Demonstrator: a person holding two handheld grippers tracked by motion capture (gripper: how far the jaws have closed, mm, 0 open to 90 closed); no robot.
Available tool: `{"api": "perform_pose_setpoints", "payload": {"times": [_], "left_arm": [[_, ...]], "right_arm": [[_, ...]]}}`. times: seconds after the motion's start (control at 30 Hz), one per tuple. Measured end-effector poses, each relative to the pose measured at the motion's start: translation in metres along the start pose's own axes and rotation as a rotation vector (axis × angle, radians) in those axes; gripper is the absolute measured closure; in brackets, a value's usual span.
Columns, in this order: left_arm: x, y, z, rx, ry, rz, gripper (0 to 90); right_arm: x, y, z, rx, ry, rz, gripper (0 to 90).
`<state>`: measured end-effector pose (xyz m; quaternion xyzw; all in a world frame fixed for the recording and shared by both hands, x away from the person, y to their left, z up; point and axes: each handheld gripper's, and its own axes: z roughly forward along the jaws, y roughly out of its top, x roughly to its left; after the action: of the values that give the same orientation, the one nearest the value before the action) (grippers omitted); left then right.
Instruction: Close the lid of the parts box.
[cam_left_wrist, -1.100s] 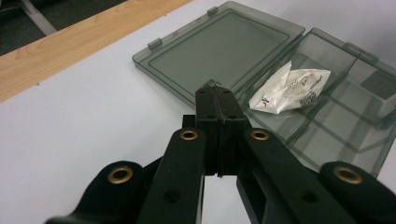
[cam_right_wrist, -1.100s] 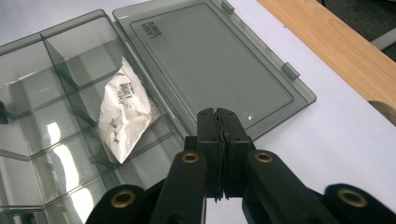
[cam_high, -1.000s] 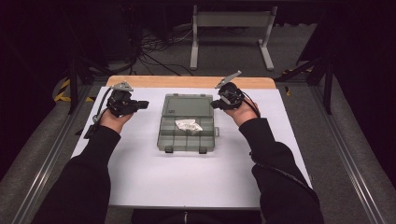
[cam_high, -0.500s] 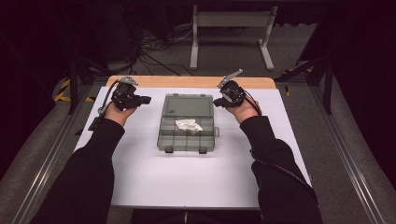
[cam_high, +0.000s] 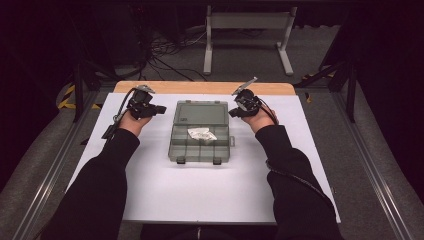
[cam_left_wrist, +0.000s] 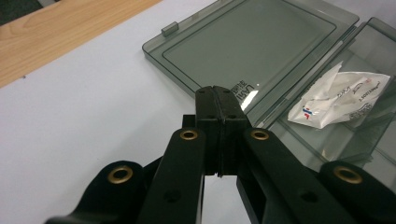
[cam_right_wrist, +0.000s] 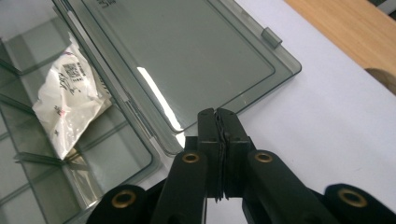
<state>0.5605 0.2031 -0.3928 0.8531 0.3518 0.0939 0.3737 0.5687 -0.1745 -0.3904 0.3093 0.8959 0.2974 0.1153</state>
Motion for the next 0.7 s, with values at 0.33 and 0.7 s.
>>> {"api": "perform_pose_setpoints", "payload": {"times": [0.33,0.7], "left_arm": [[0.007,-0.006,0.018,0.042,-0.011,-0.034,89.7],[0.008,-0.011,0.033,0.096,-0.007,-0.038,89.7]], "right_arm": [[-0.002,-0.003,0.010,0.033,0.004,0.004,88.6],[-0.004,-0.009,0.020,0.065,0.007,0.020,88.7]]}}
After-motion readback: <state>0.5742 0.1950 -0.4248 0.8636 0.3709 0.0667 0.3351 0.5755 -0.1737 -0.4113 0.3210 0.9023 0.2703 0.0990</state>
